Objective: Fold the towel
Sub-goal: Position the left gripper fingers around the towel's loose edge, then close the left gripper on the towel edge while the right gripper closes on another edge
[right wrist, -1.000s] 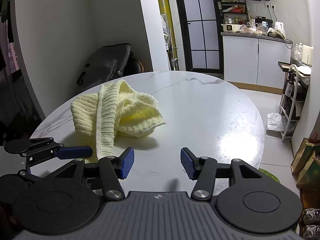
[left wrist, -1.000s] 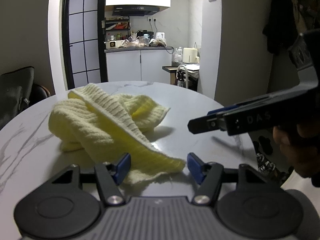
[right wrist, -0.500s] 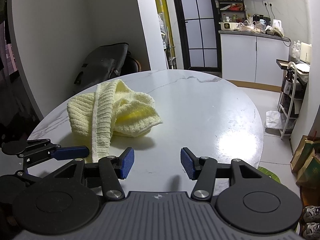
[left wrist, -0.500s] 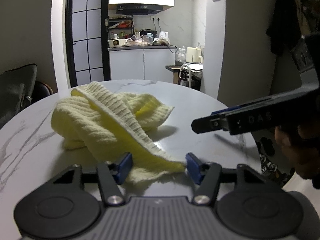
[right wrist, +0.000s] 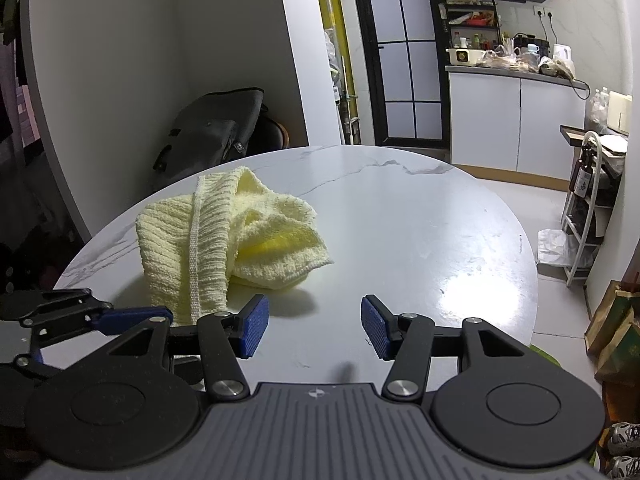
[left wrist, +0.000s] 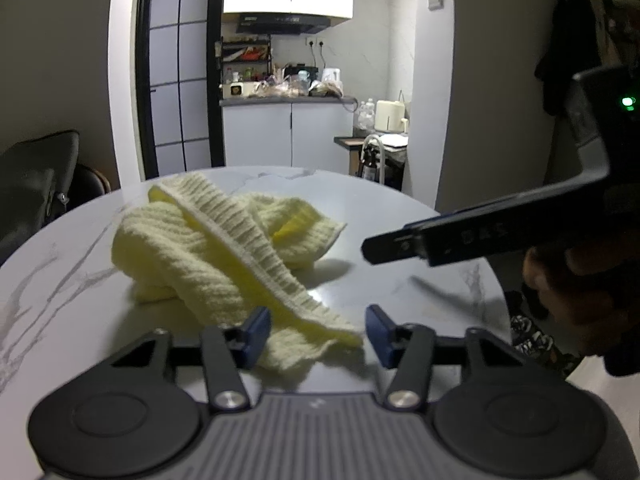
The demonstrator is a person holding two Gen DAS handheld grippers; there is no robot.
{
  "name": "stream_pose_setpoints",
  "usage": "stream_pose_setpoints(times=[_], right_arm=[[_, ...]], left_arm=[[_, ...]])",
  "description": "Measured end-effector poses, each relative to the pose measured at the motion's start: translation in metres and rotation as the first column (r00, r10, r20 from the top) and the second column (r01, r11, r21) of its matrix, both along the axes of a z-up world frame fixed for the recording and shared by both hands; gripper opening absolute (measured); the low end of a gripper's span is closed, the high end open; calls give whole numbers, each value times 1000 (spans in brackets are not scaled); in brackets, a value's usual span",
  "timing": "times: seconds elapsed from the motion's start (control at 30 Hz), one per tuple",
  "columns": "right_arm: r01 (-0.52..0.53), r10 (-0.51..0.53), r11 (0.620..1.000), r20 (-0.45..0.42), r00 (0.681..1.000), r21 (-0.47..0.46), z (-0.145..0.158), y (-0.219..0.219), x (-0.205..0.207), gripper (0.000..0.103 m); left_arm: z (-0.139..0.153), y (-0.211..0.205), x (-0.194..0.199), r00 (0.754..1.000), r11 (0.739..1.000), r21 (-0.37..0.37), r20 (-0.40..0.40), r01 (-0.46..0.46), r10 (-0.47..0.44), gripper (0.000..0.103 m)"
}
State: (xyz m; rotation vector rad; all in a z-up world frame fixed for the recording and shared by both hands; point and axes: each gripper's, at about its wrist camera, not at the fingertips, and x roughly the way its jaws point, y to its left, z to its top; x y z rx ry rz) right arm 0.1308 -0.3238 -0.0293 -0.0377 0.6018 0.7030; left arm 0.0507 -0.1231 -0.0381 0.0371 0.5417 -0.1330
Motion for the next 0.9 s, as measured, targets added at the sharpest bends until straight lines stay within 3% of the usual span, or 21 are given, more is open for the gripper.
stream_pose_setpoints(times=[0.37, 0.63, 0.9], right_arm=[[3, -3, 1000, -10, 1000, -5, -5, 2, 3, 57], [8, -8, 1000, -11, 1000, -3, -7, 3, 8, 57], [10, -10, 1000, -21, 1000, 2, -11, 1, 9, 57]], left_arm=[[0, -10, -1, 999, 999, 8, 4, 40, -40, 58], [-4, -15, 2, 998, 998, 17, -22, 64, -63, 38], [-3, -17, 12, 998, 999, 25, -31, 48, -47, 40]])
